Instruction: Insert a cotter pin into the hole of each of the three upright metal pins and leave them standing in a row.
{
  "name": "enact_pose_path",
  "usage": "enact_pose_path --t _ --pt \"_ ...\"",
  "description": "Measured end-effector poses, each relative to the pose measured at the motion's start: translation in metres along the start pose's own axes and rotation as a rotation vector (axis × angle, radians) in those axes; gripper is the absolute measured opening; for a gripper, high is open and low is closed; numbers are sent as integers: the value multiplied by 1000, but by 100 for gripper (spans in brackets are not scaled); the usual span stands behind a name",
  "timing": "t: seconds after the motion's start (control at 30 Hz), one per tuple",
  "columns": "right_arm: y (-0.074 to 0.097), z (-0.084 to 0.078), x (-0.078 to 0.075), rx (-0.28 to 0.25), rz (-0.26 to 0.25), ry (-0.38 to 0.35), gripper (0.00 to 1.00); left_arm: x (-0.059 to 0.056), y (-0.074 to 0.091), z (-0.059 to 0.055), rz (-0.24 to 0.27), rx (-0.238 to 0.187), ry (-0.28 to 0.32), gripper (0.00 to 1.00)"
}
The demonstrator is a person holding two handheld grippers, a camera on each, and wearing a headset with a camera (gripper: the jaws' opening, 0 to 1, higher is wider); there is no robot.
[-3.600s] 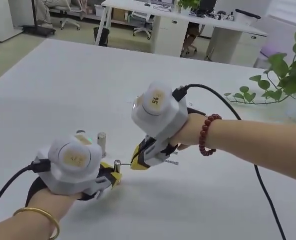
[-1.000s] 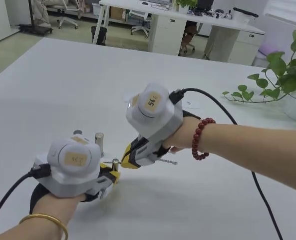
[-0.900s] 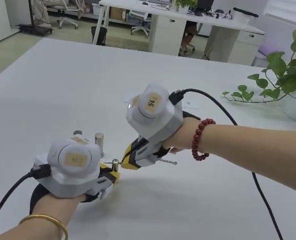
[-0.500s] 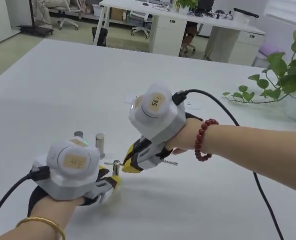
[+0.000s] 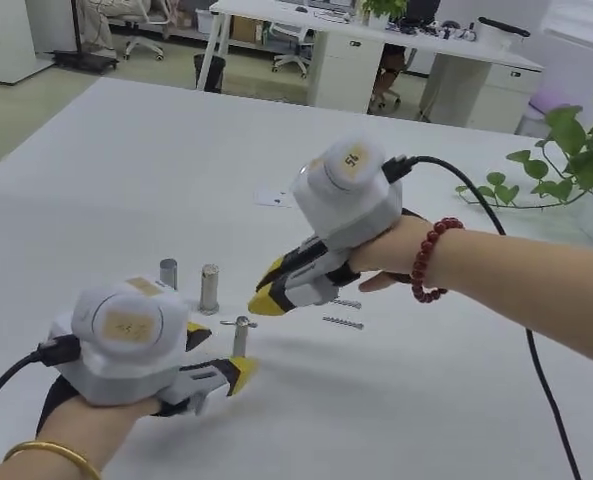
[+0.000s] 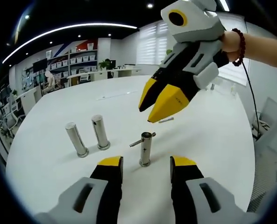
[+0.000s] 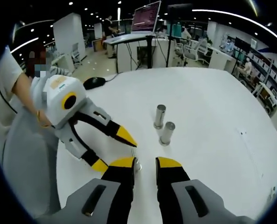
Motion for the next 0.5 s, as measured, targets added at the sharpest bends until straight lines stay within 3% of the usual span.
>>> enact_pose_path --t 0.2,0.5 --pt "-7 8 -7 -82 -30 -41 21 1 12 2 -17 -18 16 49" --pt "-27 15 -16 -151 -100 -73 28 5 28 7 -19 -54 22 62"
Point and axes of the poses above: the centre of the closed fingertips' face, and the gripper's own axes: y roughly backward along the fingers, x roughly to its left, z roughly out of its top, the point moved 9 cm from there along y, roughly backward along the fingers, and after that the axes turned 11 degrees about z, right-handed, at the moved point
